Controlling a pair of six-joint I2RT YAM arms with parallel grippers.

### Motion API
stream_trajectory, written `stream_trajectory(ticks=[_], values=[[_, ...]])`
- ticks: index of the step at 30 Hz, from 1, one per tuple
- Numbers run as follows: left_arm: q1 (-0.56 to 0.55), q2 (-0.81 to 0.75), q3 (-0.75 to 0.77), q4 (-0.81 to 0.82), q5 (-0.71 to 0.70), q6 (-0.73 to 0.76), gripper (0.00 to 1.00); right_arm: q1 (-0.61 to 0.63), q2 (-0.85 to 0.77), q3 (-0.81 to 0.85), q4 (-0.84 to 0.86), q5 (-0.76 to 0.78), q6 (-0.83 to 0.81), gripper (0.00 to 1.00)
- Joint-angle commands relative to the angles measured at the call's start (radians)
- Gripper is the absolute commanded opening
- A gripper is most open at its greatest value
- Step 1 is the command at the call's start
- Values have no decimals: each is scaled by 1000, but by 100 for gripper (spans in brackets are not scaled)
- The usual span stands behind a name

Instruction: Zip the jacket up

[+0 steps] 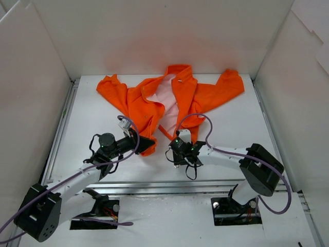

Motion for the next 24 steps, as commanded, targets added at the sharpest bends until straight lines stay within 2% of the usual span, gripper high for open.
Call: stream_trajectory(ticks=[1,6,10,16,19,24], values=[[4,-39,35,67,15,15,0,17,40,28,-59,98,44,46],[4,-46,32,72,14,14,0,31,81,14,-36,109,78,44],[13,-48,32,73,24,14,0,30,91,-2,-3,91,87,26],[13,-30,34,88,33,7,0,34,62,-73,93,65,122,13],[13,-22,32,85,21,4,0,33,68,-81,108,40,127,2],[13,-17,34,90,24,1,0,33,40,-93,122,34,113,0]])
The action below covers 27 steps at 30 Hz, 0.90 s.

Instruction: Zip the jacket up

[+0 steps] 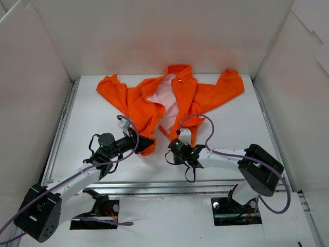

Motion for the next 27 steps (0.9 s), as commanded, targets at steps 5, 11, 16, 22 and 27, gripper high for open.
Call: stream_trajectory(ticks=[5,11,16,22,27], values=[[5,25,47,90,8,-26,0,13,-261,-210,235,-1,-34,0],[-6,77,121,107,17,-124,0,13,-566,-361,688,39,-181,0],[-38,82,184,87,-29,-129,0,15,-583,-315,799,78,-316,0],[-49,102,163,134,-62,-147,0,15,-499,-343,1011,151,-327,0],[-49,34,110,102,-156,-118,0,39,-437,-353,1129,225,-313,0]])
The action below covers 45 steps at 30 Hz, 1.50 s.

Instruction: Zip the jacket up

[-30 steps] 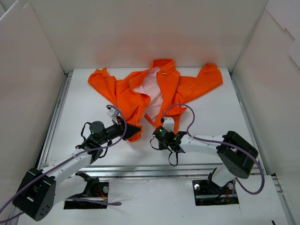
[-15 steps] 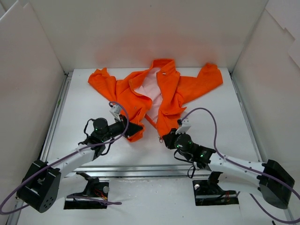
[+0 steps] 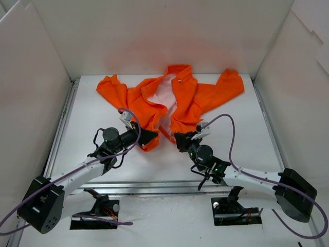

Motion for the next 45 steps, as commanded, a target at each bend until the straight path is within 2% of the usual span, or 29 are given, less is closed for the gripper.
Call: stream_trajectory(ticks=[1,7,13,15,25,29,45], values=[[-16,-71,-6,76,-99,6,0,27,25,8,248,111,-10,0],[-46,-160,-84,81,-264,-31,0,81,80,30,308,181,14,0],[-106,-243,-98,56,-372,12,0,162,88,69,225,286,87,0],[-115,-237,-83,61,-375,29,0,182,85,95,164,289,117,0],[-177,-196,-64,93,-432,70,0,228,103,140,158,350,64,0],[-206,-194,-57,95,-436,101,0,238,128,171,104,349,64,0],[-206,-194,-54,113,-412,107,0,273,148,185,96,378,39,0]])
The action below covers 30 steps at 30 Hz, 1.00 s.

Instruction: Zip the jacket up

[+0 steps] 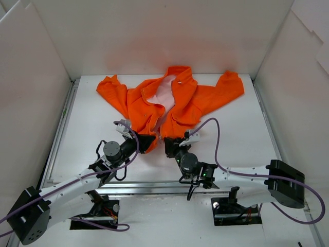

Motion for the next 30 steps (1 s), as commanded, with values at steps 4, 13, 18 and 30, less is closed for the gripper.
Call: stream_trajectory(ticks=[4,13,18,30], values=[[-7,-17,69,121,21,14,0,25,-3,52,86,57,-8,0],[-7,-2,75,135,64,-12,0,28,0,46,112,56,-25,0],[-7,1,87,126,100,-28,0,29,-7,32,150,42,-54,0],[16,-47,135,5,183,-98,0,43,-35,18,199,22,-105,0]])
